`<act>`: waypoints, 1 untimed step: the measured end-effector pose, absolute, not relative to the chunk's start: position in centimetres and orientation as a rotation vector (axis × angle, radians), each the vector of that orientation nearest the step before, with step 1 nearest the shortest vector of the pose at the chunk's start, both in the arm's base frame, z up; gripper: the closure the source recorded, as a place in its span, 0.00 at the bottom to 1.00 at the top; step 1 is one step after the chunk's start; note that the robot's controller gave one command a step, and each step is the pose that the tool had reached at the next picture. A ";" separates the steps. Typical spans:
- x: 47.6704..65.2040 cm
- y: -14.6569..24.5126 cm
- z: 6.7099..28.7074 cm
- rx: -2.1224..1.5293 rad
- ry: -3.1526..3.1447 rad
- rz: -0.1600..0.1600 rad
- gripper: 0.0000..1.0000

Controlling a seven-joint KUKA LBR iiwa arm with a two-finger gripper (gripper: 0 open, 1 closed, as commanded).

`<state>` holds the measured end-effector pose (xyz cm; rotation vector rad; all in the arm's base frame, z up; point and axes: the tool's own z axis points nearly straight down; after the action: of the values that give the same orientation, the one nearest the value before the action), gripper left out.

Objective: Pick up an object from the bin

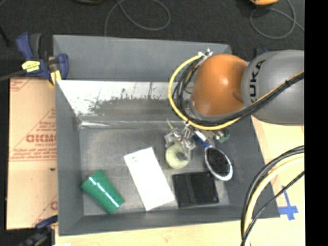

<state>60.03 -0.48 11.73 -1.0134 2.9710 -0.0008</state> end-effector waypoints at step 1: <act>60.2 -0.5 12.9 -1.010 2.967 -0.004 1.00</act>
Offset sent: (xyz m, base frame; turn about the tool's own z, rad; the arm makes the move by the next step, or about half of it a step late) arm 0.0001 0.0000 0.0063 0.0000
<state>60.15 -0.49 12.86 -1.0096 2.9674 -0.0035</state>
